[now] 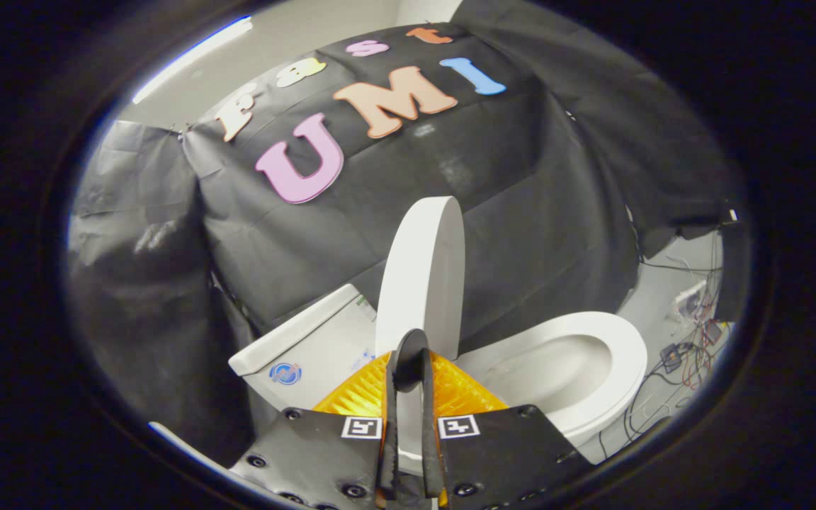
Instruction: Open the toilet lid.
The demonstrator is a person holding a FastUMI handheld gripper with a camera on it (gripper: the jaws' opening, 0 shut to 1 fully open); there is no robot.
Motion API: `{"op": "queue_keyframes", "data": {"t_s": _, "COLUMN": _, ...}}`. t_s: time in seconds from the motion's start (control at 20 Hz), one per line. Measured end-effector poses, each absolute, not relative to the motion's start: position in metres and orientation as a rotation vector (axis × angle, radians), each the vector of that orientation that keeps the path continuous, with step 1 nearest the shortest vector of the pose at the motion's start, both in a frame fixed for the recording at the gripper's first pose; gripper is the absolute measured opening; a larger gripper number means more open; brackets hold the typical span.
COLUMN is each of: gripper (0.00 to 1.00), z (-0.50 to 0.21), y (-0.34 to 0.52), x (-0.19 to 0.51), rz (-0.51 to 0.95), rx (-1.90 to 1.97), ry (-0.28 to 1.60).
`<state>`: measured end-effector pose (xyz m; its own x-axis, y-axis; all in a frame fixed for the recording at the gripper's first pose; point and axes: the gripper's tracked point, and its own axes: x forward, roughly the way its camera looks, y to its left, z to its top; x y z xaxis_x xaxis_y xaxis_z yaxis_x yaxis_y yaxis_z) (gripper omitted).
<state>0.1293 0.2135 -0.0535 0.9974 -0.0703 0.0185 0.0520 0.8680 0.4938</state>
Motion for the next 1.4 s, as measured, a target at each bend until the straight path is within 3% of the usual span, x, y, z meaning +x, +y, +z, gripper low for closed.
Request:
{"op": "queue_keyframes", "data": {"t_s": 0.75, "gripper": 0.15, "z": -0.014, "y": 0.326, "x": 0.184, "rz": 0.212, "rx": 0.354, "ry": -0.026}}
{"op": "queue_keyframes", "data": {"t_s": 1.4, "gripper": 0.15, "z": -0.016, "y": 0.371, "x": 0.209, "rz": 0.267, "rx": 0.356, "ry": -0.013}}
